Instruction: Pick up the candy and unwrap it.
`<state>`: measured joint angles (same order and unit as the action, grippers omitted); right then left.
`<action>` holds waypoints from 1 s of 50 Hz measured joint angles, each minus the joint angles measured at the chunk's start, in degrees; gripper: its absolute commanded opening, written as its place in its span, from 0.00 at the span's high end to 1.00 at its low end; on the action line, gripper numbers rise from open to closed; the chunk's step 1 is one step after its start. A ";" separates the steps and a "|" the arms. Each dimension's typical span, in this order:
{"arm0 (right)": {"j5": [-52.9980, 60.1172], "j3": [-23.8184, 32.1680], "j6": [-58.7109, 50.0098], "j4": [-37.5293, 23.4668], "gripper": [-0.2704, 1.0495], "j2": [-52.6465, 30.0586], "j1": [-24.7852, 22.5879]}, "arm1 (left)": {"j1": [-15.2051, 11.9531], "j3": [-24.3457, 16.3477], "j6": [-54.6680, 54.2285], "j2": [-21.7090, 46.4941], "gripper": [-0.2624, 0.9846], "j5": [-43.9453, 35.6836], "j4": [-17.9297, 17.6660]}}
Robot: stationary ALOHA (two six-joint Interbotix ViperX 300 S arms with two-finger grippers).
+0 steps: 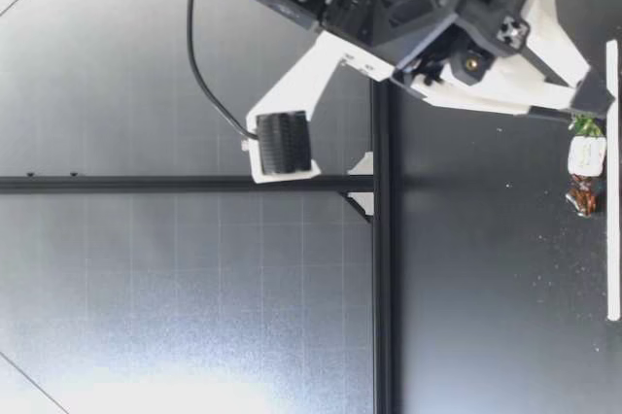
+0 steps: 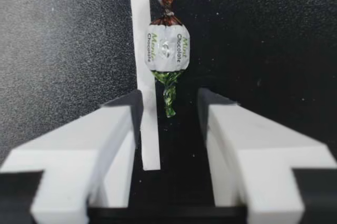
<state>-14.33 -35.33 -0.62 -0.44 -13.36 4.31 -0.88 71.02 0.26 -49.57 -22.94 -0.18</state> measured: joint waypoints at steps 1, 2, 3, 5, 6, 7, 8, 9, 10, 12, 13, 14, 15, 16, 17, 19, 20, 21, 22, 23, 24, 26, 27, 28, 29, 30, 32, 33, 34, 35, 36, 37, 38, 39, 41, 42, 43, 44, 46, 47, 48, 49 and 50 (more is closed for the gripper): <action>0.00 0.00 0.09 0.00 0.55 -0.09 0.00 | 0.00 0.09 0.09 0.00 0.89 0.00 0.00; 0.00 0.18 0.09 -0.09 0.57 -0.18 0.00 | 0.00 0.09 0.09 0.00 0.89 0.00 0.00; 0.00 0.26 0.00 -0.09 0.59 -0.26 0.00 | 0.00 0.09 0.09 0.00 0.89 0.00 0.00; -0.09 0.53 -0.09 -0.09 0.64 -0.53 0.00 | 0.00 0.00 0.09 0.00 0.89 0.00 0.00; -0.26 0.62 0.09 -0.09 0.66 -0.62 0.00 | 0.09 0.09 0.09 0.00 0.89 0.00 0.00; -0.35 0.79 0.26 0.00 0.69 -0.70 0.00 | 0.00 0.09 0.09 0.00 0.89 0.00 0.00; -0.62 0.88 0.26 0.00 0.71 -0.79 0.00 | 0.09 0.09 0.09 0.00 0.89 0.00 0.00; -0.88 0.97 0.18 0.09 0.73 -0.79 0.00 | 0.00 0.09 0.09 0.00 0.89 0.00 0.00; -0.97 1.05 0.26 0.00 0.76 -0.88 0.00 | 0.00 0.18 0.09 0.00 0.89 0.00 0.00; -1.41 1.32 0.26 0.00 0.81 -0.97 0.00 | 0.09 0.35 0.09 0.00 0.89 0.00 0.00; -1.76 1.41 0.26 0.09 0.83 -0.97 -0.09 | 0.00 0.44 0.09 0.00 0.89 0.00 0.00; -2.02 1.49 0.26 0.09 0.85 -0.97 0.00 | 0.00 0.53 0.09 0.00 0.89 0.00 0.00; -2.29 1.58 0.26 0.09 0.87 -0.97 -0.09 | 0.00 0.62 0.09 0.00 0.89 0.00 0.00; -2.64 1.67 0.26 0.00 0.88 -0.97 0.00 | 0.00 0.70 0.09 0.00 0.89 0.00 0.00; -2.72 1.76 0.18 0.09 0.89 -0.97 -0.09 | 0.00 0.79 0.09 0.00 0.89 0.09 0.00; -3.25 1.76 0.26 0.09 0.91 -0.88 0.00 | 0.00 0.88 0.09 0.18 0.88 0.18 0.00; -3.52 1.76 0.26 0.00 0.92 -0.79 0.00 | 0.00 0.97 0.09 0.18 0.88 0.18 0.00; -3.78 1.76 0.26 0.00 0.92 -0.62 0.00 | 0.00 1.05 0.09 0.26 0.88 0.18 0.00; -4.04 1.76 0.26 0.09 0.92 -0.53 0.00 | 0.00 1.05 0.09 0.35 0.88 0.18 0.00; -4.31 1.76 0.26 0.00 0.92 -0.35 0.00 | 0.09 1.05 0.09 0.62 0.88 0.18 0.00; -4.57 1.76 0.35 0.00 0.92 -0.18 0.00 | 0.00 1.05 0.09 0.70 0.87 0.26 0.00; -5.27 1.67 0.35 0.00 0.92 0.44 0.00 | 0.00 1.05 0.09 1.23 0.86 0.26 0.00; -5.36 1.67 0.35 0.00 0.92 0.79 0.00 | 0.00 1.05 0.26 1.49 0.86 0.18 0.00; -5.45 1.67 0.44 0.00 0.92 1.23 0.00 | 0.00 1.05 0.26 1.85 0.84 0.26 0.00; -5.54 1.76 0.53 0.00 0.92 1.76 0.00 | 0.00 1.05 0.44 2.29 0.84 0.26 0.00; -5.63 1.67 0.44 0.00 0.92 2.46 0.09 | 0.00 1.05 0.53 2.72 0.82 0.26 0.00; -5.80 1.76 0.44 0.00 0.92 3.96 0.00 | 0.00 0.97 0.62 3.69 0.79 0.26 0.00; -5.89 1.76 0.44 0.00 0.92 4.75 0.09 | 0.00 0.97 0.62 4.22 0.77 0.18 0.00; -6.06 1.85 0.44 0.00 0.92 5.80 0.09 | 0.09 0.97 0.70 4.75 0.76 0.18 0.00; -6.15 1.85 0.26 0.00 0.92 6.77 0.00 | 0.09 0.88 0.62 5.27 0.73 0.18 0.00; -6.33 1.93 0.18 0.00 0.92 7.56 0.00 | 0.00 0.70 0.70 5.89 0.71 0.18 0.00; -6.42 2.02 0.09 0.00 0.92 8.26 0.09 | 0.00 0.53 0.79 6.50 0.69 0.18 0.00; -6.77 2.11 0.18 0.00 0.92 9.32 0.09 | 0.00 0.35 0.79 7.12 0.65 0.18 0.00; -7.03 2.11 0.18 0.00 0.92 10.28 0.09 | 0.00 0.09 0.79 7.73 0.63 0.18 0.00; -7.56 2.29 0.09 0.00 0.92 12.04 0.09 | 0.09 -0.18 1.05 8.79 0.57 0.09 0.00; -7.91 2.29 0.09 0.00 0.92 13.10 0.00 | 0.00 -0.44 1.14 9.32 0.54 0.09 0.00; -8.09 2.37 0.18 0.00 0.92 13.89 0.09 | 0.00 -0.62 1.14 9.76 0.51 0.00 0.00; -8.17 2.37 0.09 0.00 0.92 14.77 0.00 | 0.00 -0.70 1.32 10.20 0.48 -0.18 0.00; -8.35 2.55 0.26 0.00 0.92 16.17 0.09 | 0.00 -0.79 1.49 11.34 0.43 -0.53 0.00; -8.35 2.55 0.35 0.00 0.92 17.23 0.09 | 0.00 -0.97 1.58 11.95 0.42 -0.88 0.00; -8.35 2.64 0.35 0.00 0.92 18.02 0.00 | 0.00 -1.05 1.76 12.92 0.41 -1.49 0.00; -8.35 2.72 0.35 0.00 0.92 18.63 0.09 | 0.00 -1.14 2.02 13.80 0.41 -2.02 0.00; -8.35 2.81 0.44 0.00 0.92 19.07 0.09 | 0.00 -1.23 2.11 14.77 0.41 -2.64 0.00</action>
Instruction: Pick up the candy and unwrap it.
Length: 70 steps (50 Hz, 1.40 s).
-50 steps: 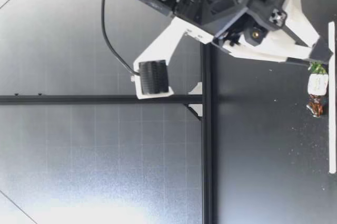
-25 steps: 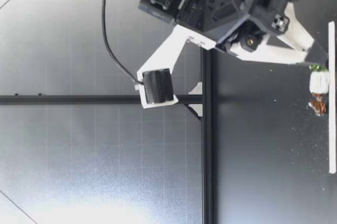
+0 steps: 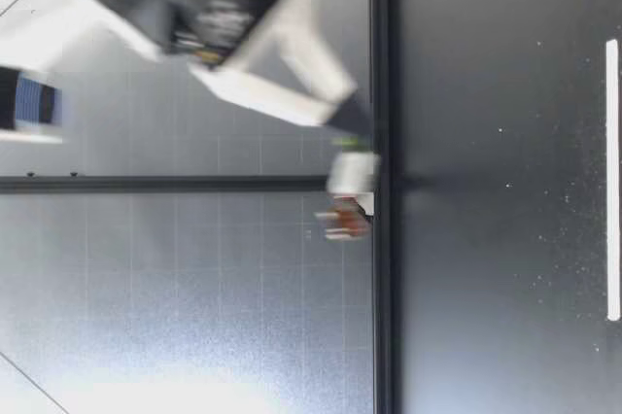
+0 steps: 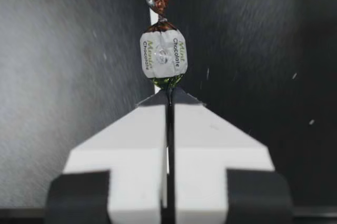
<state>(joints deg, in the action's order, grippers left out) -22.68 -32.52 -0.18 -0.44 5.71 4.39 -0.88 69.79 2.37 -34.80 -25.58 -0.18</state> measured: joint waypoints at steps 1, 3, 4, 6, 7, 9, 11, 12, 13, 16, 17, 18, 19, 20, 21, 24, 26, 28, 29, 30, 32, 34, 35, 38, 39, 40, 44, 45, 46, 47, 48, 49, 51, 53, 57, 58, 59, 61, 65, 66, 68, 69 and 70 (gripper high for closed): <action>0.00 0.00 -0.09 0.00 0.92 0.53 -0.09 | 0.00 0.00 0.18 0.97 0.41 -0.70 0.00; -0.09 0.09 -0.09 0.00 0.92 1.32 0.00 | 0.00 -0.18 0.88 2.90 0.41 -2.81 0.00; 0.00 0.18 -0.09 0.00 0.92 1.58 -0.09 | 0.00 -0.35 1.14 3.78 0.41 -3.87 0.00; 0.00 0.44 -0.18 0.00 0.92 1.93 0.00 | 0.00 -0.70 2.02 5.62 0.41 -6.15 0.00; 0.00 0.53 -0.26 0.00 0.92 2.02 0.00 | 0.00 -0.88 2.46 6.50 0.41 -7.21 0.00; -0.09 0.70 -0.35 0.00 0.92 2.11 -0.09 | 0.00 -1.49 3.43 8.44 0.41 -9.14 0.00; -0.09 0.88 -0.44 0.00 0.92 2.11 0.00 | 0.09 -2.20 4.31 9.93 0.41 -10.46 0.00; -0.09 1.05 -0.44 0.00 0.92 2.11 0.00 | 0.00 -2.64 4.83 10.90 0.41 -11.07 0.00; -0.18 1.23 -0.44 0.00 0.92 2.11 0.00 | 0.00 -3.08 5.27 11.69 0.41 -11.43 0.00; -0.18 1.76 -0.44 0.00 0.92 2.11 -0.09 | 0.00 -4.57 6.42 13.71 0.40 -11.95 -0.35; -0.09 1.93 -0.44 -0.09 0.92 2.11 0.00 | 0.00 -5.01 6.77 14.41 0.40 -12.04 -0.35; -0.18 2.11 -0.53 0.00 0.92 2.11 -0.09 | 0.00 -5.54 6.94 15.12 0.40 -12.13 -0.53; -0.18 2.29 -0.53 -0.09 0.92 2.11 0.00 | 0.00 -5.89 7.12 15.64 0.40 -12.13 -0.62; -0.18 2.37 -0.44 0.00 0.92 2.11 -0.09 | 0.00 -6.24 7.47 16.17 0.40 -12.13 -0.62; -0.18 2.55 -0.44 0.00 0.92 2.11 -0.09 | 0.00 -6.59 7.56 16.61 0.40 -12.22 -0.62; -0.18 2.81 -0.53 0.00 0.92 2.02 -0.09 | 0.00 -7.47 8.00 17.75 0.40 -12.22 -0.62; -0.18 2.99 -0.53 0.00 0.92 2.02 -0.09 | 0.00 -8.00 8.35 18.46 0.40 -12.22 -0.62; -0.09 3.25 -0.53 0.00 0.92 1.93 0.00 | 0.00 -8.44 8.35 18.98 0.40 -12.22 -0.62; -0.09 3.34 -0.44 0.00 0.92 1.85 -0.09 | 0.00 -8.61 8.44 19.16 0.40 -12.22 -0.62; -0.09 3.43 -0.44 -0.09 0.92 1.76 -0.09 | 0.09 -8.79 8.53 19.34 0.40 -12.22 -0.62; -0.09 3.60 -0.53 0.00 0.92 1.67 -0.09 | 0.00 -9.32 8.70 19.69 0.40 -12.22 -0.62; 0.00 3.78 -0.53 0.00 0.92 1.49 -0.09 | 0.00 -9.67 8.88 19.86 0.40 -12.22 -0.62; 0.00 3.78 -0.44 0.00 0.92 1.32 -0.09 | 0.00 -9.84 8.96 20.13 0.40 -12.22 -0.62; 0.09 4.13 -0.53 0.00 0.92 0.88 -0.09 | 0.00 -10.28 9.05 20.48 0.40 -12.30 -0.62; 0.09 4.22 -0.53 0.00 0.92 0.70 -0.09 | 0.00 -10.46 9.14 20.65 0.40 -12.39 -0.62; 0.18 4.31 -0.53 0.00 0.92 0.53 -0.09 | 0.00 -10.63 9.14 20.83 0.41 -12.39 -0.62; 0.09 4.66 -0.53 0.00 0.92 -0.09 -0.09 | 0.00 -11.25 9.14 21.71 0.41 -12.39 -0.62; 0.18 4.75 -0.53 0.00 0.92 -0.26 -0.09 | 0.00 -11.43 9.14 21.88 0.41 -12.39 -0.62; 0.18 4.83 -0.44 0.00 0.92 -0.35 -0.18 | 0.00 -11.60 9.14 22.06 0.41 -12.39 -0.62; 0.18 4.83 -0.44 0.00 0.92 -0.53 -0.18 | 0.00 -11.78 9.14 22.24 0.41 -12.39 -0.62; 0.18 4.92 -0.53 0.00 0.92 -0.62 -0.18 | 0.00 -11.78 9.23 22.41 0.41 -12.39 -0.62; 0.18 4.92 -0.44 0.00 0.92 -0.70 -0.18 | 0.00 -11.87 9.14 22.68 0.41 -12.39 -0.62; 0.18 4.92 -0.44 0.00 0.92 -0.62 -0.26 | 0.00 -12.04 9.14 22.94 0.41 -12.39 -0.62; 0.18 5.10 -0.53 0.00 0.92 -0.62 -0.26 | 0.00 -12.30 9.14 23.29 0.41 -12.39 -0.62; 0.18 5.10 -0.44 0.00 0.92 -0.62 -0.35 | 0.00 -12.48 9.14 23.73 0.44 -12.39 -0.62; 0.18 5.10 -0.44 0.00 0.92 -0.62 -0.44 | 0.00 -12.48 9.14 23.73 0.46 -12.39 -0.62; 0.18 5.10 -0.44 0.00 0.92 -0.62 -0.44 | 0.00 -12.57 9.14 23.73 0.47 -12.39 -0.62; 0.18 5.19 -0.44 0.00 0.92 -0.62 -0.44 | 0.09 -12.57 9.14 23.73 0.51 -12.39 -0.62; 0.18 5.10 -0.53 0.00 0.92 -0.62 -0.44 | 0.09 -12.57 9.14 23.73 0.62 -12.39 -0.62; 0.18 5.10 -0.44 0.00 0.92 -0.62 -0.44 | 0.00 -12.48 9.14 23.64 0.67 -12.39 -0.62; 0.18 5.10 -0.53 0.00 0.92 -0.62 -0.44 | 0.00 -12.57 9.14 23.64 0.73 -12.39 -0.62; 0.18 5.10 -0.53 -0.09 0.92 -0.62 -0.44 | 0.00 -12.48 9.14 23.55 0.76 -12.39 -0.62; 0.18 5.19 -0.44 0.00 0.92 -0.62 -0.44 | 0.00 -12.48 9.14 23.47 0.78 -12.39 -0.62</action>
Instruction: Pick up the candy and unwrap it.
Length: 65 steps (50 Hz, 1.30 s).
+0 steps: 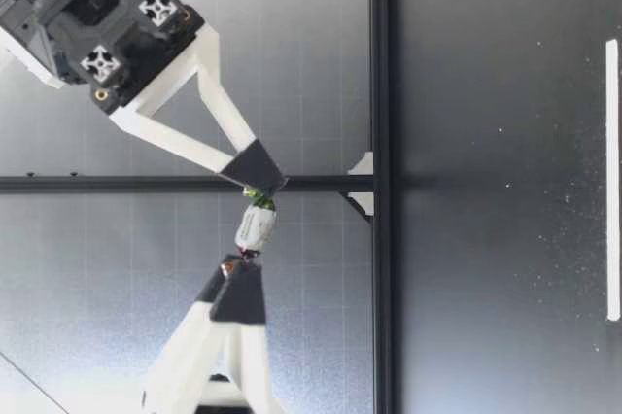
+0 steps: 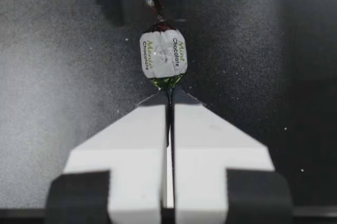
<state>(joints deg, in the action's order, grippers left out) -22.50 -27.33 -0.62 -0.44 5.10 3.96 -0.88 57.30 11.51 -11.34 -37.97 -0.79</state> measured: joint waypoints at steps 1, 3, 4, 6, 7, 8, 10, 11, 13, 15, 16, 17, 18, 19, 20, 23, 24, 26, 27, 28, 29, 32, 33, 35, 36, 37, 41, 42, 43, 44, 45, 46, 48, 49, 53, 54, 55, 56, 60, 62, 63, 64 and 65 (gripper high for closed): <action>-0.09 -0.09 0.00 0.00 0.92 0.00 0.00 | 0.00 0.00 0.09 0.00 0.81 0.00 0.00; 0.00 0.00 0.00 0.00 0.92 0.00 0.00 | 0.00 0.00 0.09 -0.26 0.85 0.00 0.00; 0.00 0.00 0.09 0.00 0.92 0.00 0.00 | 0.00 0.09 0.09 -0.35 0.87 0.00 0.00; 0.00 -0.09 0.00 0.00 0.92 0.00 0.00 | 0.00 0.18 0.09 -0.53 0.90 0.00 0.00; 0.00 -0.09 0.09 0.00 0.92 0.00 0.00 | 0.00 0.26 0.09 -0.62 0.91 0.00 0.00; 0.00 0.00 0.00 0.00 0.92 0.00 -0.09 | 0.00 0.35 0.00 -0.70 0.92 0.00 0.00; 0.00 -0.09 0.00 0.00 0.92 0.00 -0.09 | 0.00 0.53 -0.26 -0.97 0.93 0.00 0.00; 0.00 0.00 0.00 0.00 0.92 0.00 -0.09 | 0.00 0.70 -0.35 -1.05 0.93 0.00 0.00; 0.00 -0.09 0.00 0.00 0.92 0.00 -0.09 | 0.00 0.88 -0.70 -1.23 0.93 0.00 0.00; 0.00 -0.09 -0.09 0.00 0.92 0.00 -0.09 | 0.00 1.05 -0.79 -1.41 0.93 0.00 -0.09; 0.00 -0.18 -0.09 0.00 0.92 0.00 -0.18 | 0.00 1.23 -0.88 -1.49 0.93 0.00 0.00; 0.09 -0.35 -0.18 0.00 0.92 0.09 -0.18 | 0.00 1.32 -1.14 -1.67 0.93 0.00 0.00; 0.26 -0.53 -0.18 0.00 0.92 0.26 -0.18 | -0.09 1.49 -1.23 -1.76 0.93 0.00 0.00; 0.44 -0.79 -0.18 0.09 0.92 0.35 -0.18 | -0.09 1.58 -1.23 -1.85 0.93 0.00 0.00; 0.44 -1.05 -0.26 0.18 0.92 0.53 -0.26 | -0.09 1.76 -1.32 -1.93 0.93 0.00 -0.09; 0.62 -1.76 -0.70 0.35 0.92 1.32 -0.44 | -0.18 1.93 -1.41 -2.20 0.93 0.00 -0.44; 0.79 -2.02 -0.79 0.35 0.92 1.58 -0.44 | -0.09 2.02 -1.41 -2.29 0.93 0.00 -0.62; 1.23 -2.46 -1.41 0.35 0.92 2.29 -0.44 | -0.09 2.20 -1.32 -2.55 0.93 0.00 -0.88; 1.41 -2.72 -1.67 0.26 0.92 2.55 -0.53 | -0.09 2.20 -1.32 -2.64 0.93 0.00 -1.05; 1.67 -2.90 -2.02 0.26 0.92 2.81 -0.44 | -0.09 2.20 -1.41 -2.72 0.93 0.00 -1.23; 1.93 -3.08 -2.29 0.35 0.92 2.99 -0.44 | -0.09 2.20 -1.32 -2.81 0.93 0.00 -1.32; 2.64 -3.87 -2.99 0.35 0.92 3.52 -0.53 | -0.09 2.20 -1.41 -2.90 0.93 0.00 -1.49; 2.99 -4.13 -3.16 0.26 0.92 3.69 -0.44 | -0.09 2.20 -1.41 -2.90 0.93 0.00 -1.49; 3.34 -4.48 -3.25 0.35 0.92 3.96 -0.44 | -0.09 2.20 -1.41 -2.90 0.93 0.00 -1.58; 3.52 -4.66 -3.25 0.35 0.92 3.96 -0.44 | 0.00 2.20 -1.41 -2.90 0.93 0.00 -1.67; 3.69 -4.75 -3.25 0.35 0.92 4.04 -0.44 | 0.00 2.20 -1.41 -2.90 0.93 0.00 -1.67; 4.22 -5.01 -3.25 0.35 0.92 4.22 -0.53 | 0.00 2.20 -1.41 -2.90 0.93 0.00 -2.37; 4.39 -5.01 -3.25 0.26 0.92 4.22 -0.53 | 0.00 2.20 -1.41 -2.90 0.93 -0.09 -2.55; 4.66 -5.10 -3.25 0.26 0.92 4.22 -0.53 | 0.00 2.20 -1.41 -2.90 0.93 0.00 -2.72; 4.83 -5.10 -3.25 0.26 0.92 4.22 -0.44 | 0.00 2.29 -1.41 -2.90 0.93 0.00 -2.90; 5.10 -5.19 -3.16 0.26 0.92 4.22 -0.53 | 0.00 2.20 -1.41 -2.90 0.93 -0.09 -2.90; 5.36 -5.19 -2.99 0.18 0.92 4.22 -0.44 | 0.09 2.11 -1.41 -2.90 0.93 0.00 -2.99; 5.89 -5.19 -2.81 0.09 0.92 4.22 -0.44 | 0.09 1.93 -1.41 -2.90 0.93 0.00 -3.08; 6.15 -5.19 -2.81 0.00 0.92 4.22 -0.44 | 0.00 1.85 -1.32 -2.99 0.93 0.00 -3.16; 7.21 -5.27 -2.81 -0.70 0.92 4.04 -0.53 | 0.09 1.32 -1.14 -2.90 0.93 0.00 -3.25; 7.38 -5.19 -2.81 -0.97 0.92 3.96 -0.44 | 0.00 1.05 -1.14 -2.81 0.93 0.00 -3.25; 7.56 -5.10 -2.81 -1.23 0.92 3.87 -0.53 | 0.00 0.88 -1.14 -2.64 0.93 0.00 -3.25; 7.73 -5.01 -2.81 -1.41 0.92 3.78 -0.53 | 0.09 0.70 -1.05 -2.55 0.93 0.00 -3.25; 8.09 -4.92 -2.64 -2.20 0.92 3.60 -0.53 | 0.00 0.09 -1.32 -1.76 0.93 0.00 -3.34; 8.17 -4.92 -2.72 -2.29 0.92 3.60 -0.53 | 0.00 0.09 -1.58 -1.67 0.93 0.00 -3.34; 8.17 -4.92 -2.81 -2.37 0.92 3.60 -0.53 | 0.00 0.09 -1.67 -1.67 0.93 0.00 -3.34; 8.09 -4.92 -2.81 -2.29 0.92 3.60 -0.53 | 0.00 0.09 -1.76 -1.58 0.93 0.00 -3.43; 8.17 -5.01 -2.81 -2.37 0.92 3.60 -0.53 | 0.09 0.09 -1.85 -1.58 0.93 0.00 -3.34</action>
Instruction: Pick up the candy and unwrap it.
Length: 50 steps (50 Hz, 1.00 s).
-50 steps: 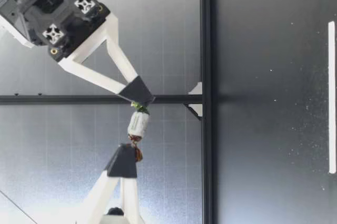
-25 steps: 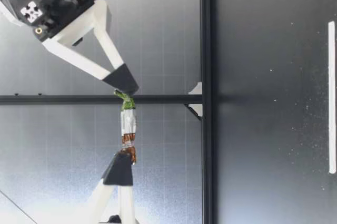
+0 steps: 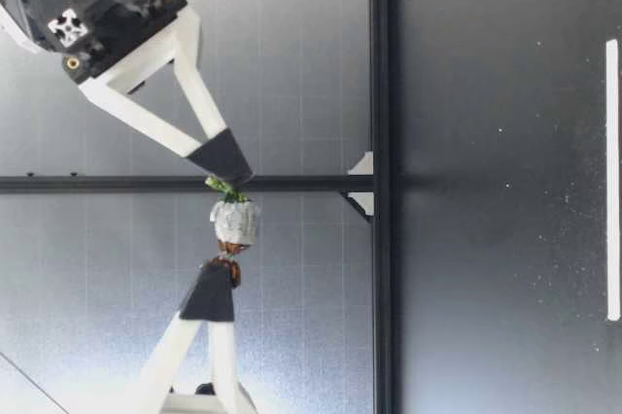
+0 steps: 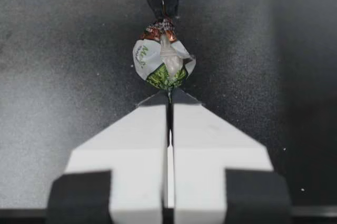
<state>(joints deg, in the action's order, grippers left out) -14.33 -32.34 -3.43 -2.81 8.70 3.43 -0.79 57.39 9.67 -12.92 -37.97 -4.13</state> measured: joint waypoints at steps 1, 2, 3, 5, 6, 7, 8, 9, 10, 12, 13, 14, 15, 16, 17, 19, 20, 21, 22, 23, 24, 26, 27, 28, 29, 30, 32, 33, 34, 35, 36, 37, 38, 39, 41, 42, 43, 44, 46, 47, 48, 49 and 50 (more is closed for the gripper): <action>0.09 -0.09 -0.18 0.00 0.92 0.09 0.00 | -0.09 0.00 -0.09 0.00 0.93 0.00 0.00; 0.00 -0.18 -0.35 0.00 0.92 0.09 0.00 | -0.09 0.00 -0.18 0.00 0.93 0.00 -0.09; 0.09 -0.35 -0.44 0.09 0.92 0.09 -0.09 | -0.09 0.00 -0.18 0.00 0.93 0.00 -0.09; 0.18 -0.88 -0.44 0.00 0.92 0.26 -0.18 | -0.09 0.00 -0.26 0.00 0.93 0.00 -0.09; 0.18 -1.14 -0.53 0.00 0.92 0.26 -0.26 | -0.09 0.09 -0.26 -0.09 0.93 0.00 -0.09; 0.26 -1.41 -0.62 0.00 0.92 0.44 -0.35 | 0.00 0.18 -0.35 -0.18 0.93 0.00 0.00; 0.35 -1.58 -0.62 0.00 0.92 0.53 -0.35 | -0.09 0.18 -0.35 -0.26 0.93 0.00 -0.09; 0.44 -1.85 -0.62 0.00 0.92 0.70 -0.53 | 0.00 0.26 -0.35 -0.44 0.93 0.00 -0.09; 0.53 -2.11 -0.70 0.00 0.92 0.88 -0.62 | -0.09 0.35 -0.35 -0.53 0.93 0.00 -0.09; 0.88 -2.46 -0.79 0.00 0.92 1.32 -0.62 | 0.00 0.53 -0.26 -0.70 0.93 0.00 0.09; 1.14 -2.72 -0.88 0.00 0.92 1.49 -0.62 | 0.00 0.53 -0.35 -0.79 0.93 0.00 0.09; 1.23 -2.90 -0.88 0.00 0.92 1.67 -0.70 | 0.00 0.62 -0.35 -0.79 0.93 0.00 0.09; 1.32 -3.08 -0.97 0.09 0.92 1.85 -0.70 | 0.00 0.70 -0.35 -0.88 0.93 0.00 0.09; 1.58 -3.25 -1.05 0.09 0.92 2.11 -0.70 | 0.00 0.70 -0.35 -0.97 0.93 0.00 0.00; 1.76 -3.34 -1.23 0.09 0.92 2.29 -0.70 | 0.00 0.70 -0.35 -0.97 0.93 0.00 0.00; 2.20 -3.52 -1.41 0.09 0.92 2.46 -0.70 | 0.00 0.70 -0.35 -1.05 0.93 0.00 0.00; 2.37 -3.60 -1.49 0.09 0.92 2.55 -0.70 | 0.00 0.70 -0.35 -1.05 0.93 0.00 -0.09; 2.64 -3.69 -1.49 0.09 0.92 2.55 -0.70 | 0.00 0.70 -0.35 -1.05 0.93 0.00 0.00; 2.81 -3.69 -1.49 0.09 0.92 2.55 -0.70 | 0.00 0.70 -0.35 -1.05 0.93 0.00 0.00; 2.99 -3.78 -1.58 0.18 0.92 2.55 -0.70 | 0.00 0.70 -0.35 -1.05 0.93 0.00 0.00; 3.25 -3.78 -1.58 0.09 0.92 2.55 -0.70 | 0.00 0.70 -0.35 -1.05 0.93 0.00 0.00; 3.60 -3.78 -1.49 0.18 0.92 2.55 -0.70 | 0.00 0.70 -0.35 -1.05 0.93 0.00 0.00; 3.78 -3.78 -1.41 0.09 0.92 2.55 -0.70 | 0.00 0.70 -0.35 -1.05 0.93 0.00 -0.09; 4.13 -3.78 -1.41 0.18 0.92 2.55 -0.70 | 0.00 0.70 -0.35 -1.05 0.93 0.00 -0.09; 4.39 -3.78 -1.32 0.18 0.92 2.37 -0.79 | 0.00 0.62 -0.35 -1.05 0.93 0.00 -0.09; 4.66 -3.78 -1.23 0.18 0.92 2.29 -0.79 | 0.00 0.53 -0.35 -1.05 0.93 0.00 -0.09; 5.01 -3.78 -1.14 0.18 0.92 2.02 -0.88 | 0.00 0.35 -0.18 -0.97 0.93 0.00 -0.09; 5.19 -3.78 -1.14 0.18 0.92 1.76 -0.88 | 0.00 0.18 -0.18 -0.88 0.93 0.00 -0.09; 5.27 -3.78 -1.14 0.18 0.92 1.58 -0.88 | 0.00 0.09 -0.18 -0.79 0.93 0.00 -0.18; 5.36 -3.78 -1.14 0.18 0.92 1.49 -0.88 | 0.00 0.00 -0.18 -0.70 0.93 0.00 -0.18; 5.36 -3.69 -1.14 0.18 0.92 1.32 -0.88 | 0.00 -0.09 -0.18 -0.62 0.93 0.00 -0.18; 5.45 -3.78 -1.14 0.18 0.92 1.23 -0.88 | 0.00 -0.18 -0.18 -0.53 0.93 0.00 -0.26; 5.45 -3.78 -1.14 0.18 0.92 1.23 -0.88 | 0.00 -0.26 -0.26 -0.53 0.93 0.00 -0.26; 5.54 -3.69 -1.14 0.18 0.92 1.23 -0.97 | 0.00 -0.26 -0.26 -0.53 0.93 0.00 -0.26; 5.54 -3.69 -1.23 0.18 0.92 1.23 -0.97 | -0.09 -0.26 -0.26 -0.53 0.93 0.00 -0.26; 5.54 -3.69 -1.14 0.18 0.92 1.32 -0.97 | 0.00 -0.26 -0.26 -0.53 0.93 0.00 -0.26; 5.62 -3.78 -1.14 0.18 0.92 1.23 -0.97 | 0.00 -0.26 -0.26 -0.53 0.93 0.00 -0.26; 5.62 -3.69 -1.14 0.09 0.92 1.23 -0.97 | 0.00 -0.26 -0.26 -0.53 0.93 0.00 -0.26; 5.71 -3.78 -1.14 0.09 0.92 1.23 -0.97 | -0.09 -0.26 -0.26 -0.53 0.93 0.00 -0.26; 5.71 -3.78 -1.14 0.09 0.91 1.32 -0.97 | -0.09 -0.26 -0.26 -0.53 0.93 0.00 -0.26; 5.80 -3.69 -1.14 0.00 0.91 1.23 -0.97 | 0.00 -0.26 -0.26 -0.53 0.93 0.00 -0.26; 5.89 -3.78 -1.14 0.00 0.90 1.23 -0.97 | 0.00 -0.26 -0.26 -0.53 0.93 0.00 -0.26; 6.06 -3.69 -1.14 0.09 0.90 1.23 -0.97 | 0.00 -0.26 -0.26 -0.53 0.93 0.00 -0.26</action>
<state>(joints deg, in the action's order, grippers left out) -8.26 -36.04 -4.57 -2.72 9.93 2.46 -0.79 57.13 9.40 -13.45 -37.97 -4.39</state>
